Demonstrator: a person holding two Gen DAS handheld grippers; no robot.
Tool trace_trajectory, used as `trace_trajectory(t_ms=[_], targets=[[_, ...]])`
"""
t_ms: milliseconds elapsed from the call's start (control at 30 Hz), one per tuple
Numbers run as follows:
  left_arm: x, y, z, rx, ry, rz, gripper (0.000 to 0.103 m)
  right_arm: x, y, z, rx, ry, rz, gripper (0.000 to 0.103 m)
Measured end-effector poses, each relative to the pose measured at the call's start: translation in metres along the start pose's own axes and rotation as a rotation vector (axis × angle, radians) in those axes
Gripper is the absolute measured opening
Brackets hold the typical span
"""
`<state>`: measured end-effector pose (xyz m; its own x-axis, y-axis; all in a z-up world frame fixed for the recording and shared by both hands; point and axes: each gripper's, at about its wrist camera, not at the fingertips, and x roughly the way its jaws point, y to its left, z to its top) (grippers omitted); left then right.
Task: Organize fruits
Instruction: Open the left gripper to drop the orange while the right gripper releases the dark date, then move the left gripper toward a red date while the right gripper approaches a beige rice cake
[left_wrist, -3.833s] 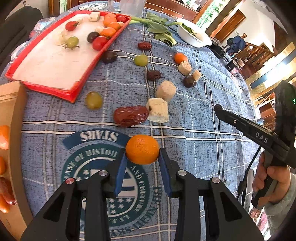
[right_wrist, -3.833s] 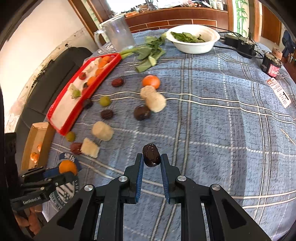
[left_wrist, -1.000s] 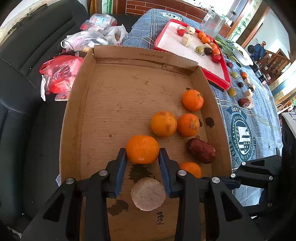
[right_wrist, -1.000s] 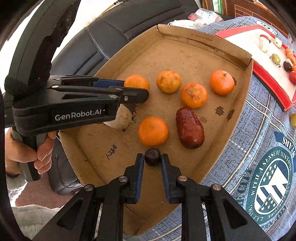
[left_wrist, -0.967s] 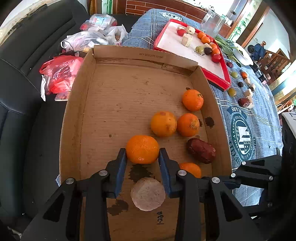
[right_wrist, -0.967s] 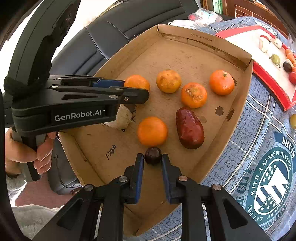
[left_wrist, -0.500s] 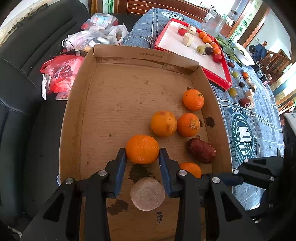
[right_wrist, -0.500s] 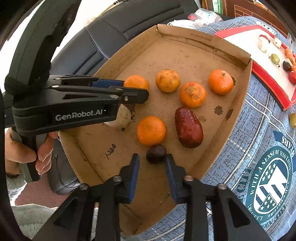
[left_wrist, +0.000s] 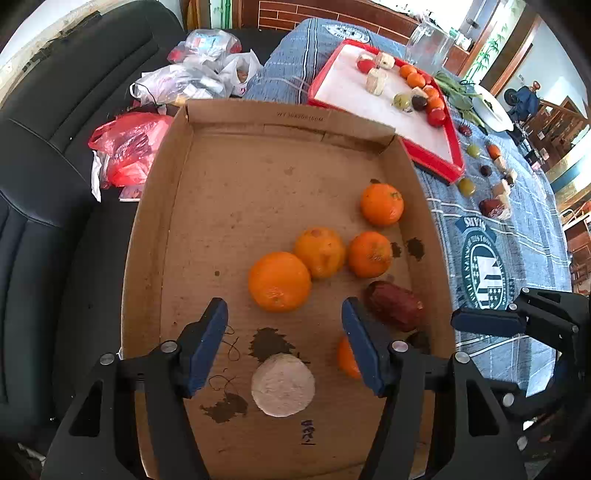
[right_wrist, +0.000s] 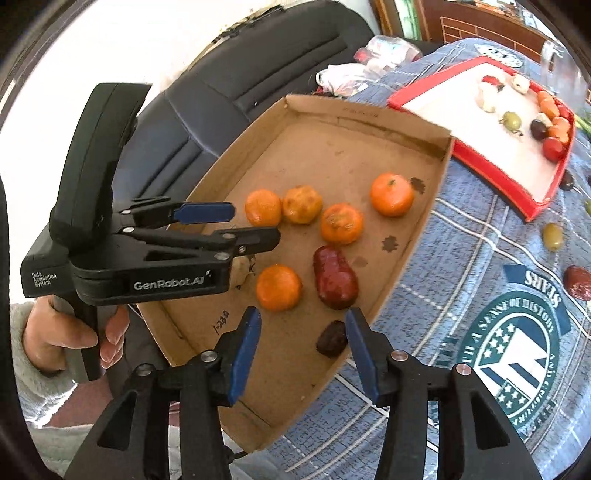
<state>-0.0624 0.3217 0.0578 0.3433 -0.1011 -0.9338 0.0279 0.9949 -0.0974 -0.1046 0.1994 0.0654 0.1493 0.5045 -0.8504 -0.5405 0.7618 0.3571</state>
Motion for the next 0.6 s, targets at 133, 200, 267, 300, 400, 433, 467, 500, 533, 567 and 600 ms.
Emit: trace_trajectory(t_ms=[133,200,267,300,400,433,467,500,533,567,600], targets=[[-0.007,-0.004,0.003,0.006,-0.015,0.013,0.064,-0.015,-0.012,-0.005,0.021,-0.032,-0.007,0.052],[-0.010,-0.008,0.004,0.007,-0.020,0.011,0.064,-0.021,-0.020,-0.008,0.034,-0.051,-0.012,0.052],[-0.013,-0.013,0.006,0.010,-0.024,0.009,0.064,-0.029,-0.025,-0.009,0.048,-0.071,-0.015,0.052],[-0.014,-0.015,0.007,0.012,-0.025,0.008,0.064,-0.033,-0.031,-0.010,0.058,-0.083,-0.018,0.052],[-0.016,-0.026,0.010,0.024,-0.030,0.001,0.064,-0.044,-0.043,-0.012,0.092,-0.110,-0.027,0.052],[-0.017,-0.029,0.011,0.029,-0.031,-0.001,0.064,-0.049,-0.049,-0.013,0.105,-0.118,-0.032,0.052],[-0.017,-0.034,0.013,0.037,-0.032,-0.004,0.064,-0.051,-0.052,-0.013,0.117,-0.125,-0.038,0.052],[-0.018,-0.038,0.013,0.042,-0.033,-0.006,0.064,-0.055,-0.057,-0.015,0.126,-0.131,-0.042,0.052],[-0.018,-0.042,0.015,0.048,-0.034,-0.010,0.064,-0.058,-0.061,-0.017,0.137,-0.137,-0.046,0.052],[-0.018,-0.046,0.016,0.053,-0.034,-0.013,0.064,-0.063,-0.067,-0.019,0.150,-0.144,-0.052,0.052],[-0.018,-0.052,0.017,0.060,-0.035,-0.018,0.064,-0.069,-0.074,-0.021,0.166,-0.152,-0.057,0.052]])
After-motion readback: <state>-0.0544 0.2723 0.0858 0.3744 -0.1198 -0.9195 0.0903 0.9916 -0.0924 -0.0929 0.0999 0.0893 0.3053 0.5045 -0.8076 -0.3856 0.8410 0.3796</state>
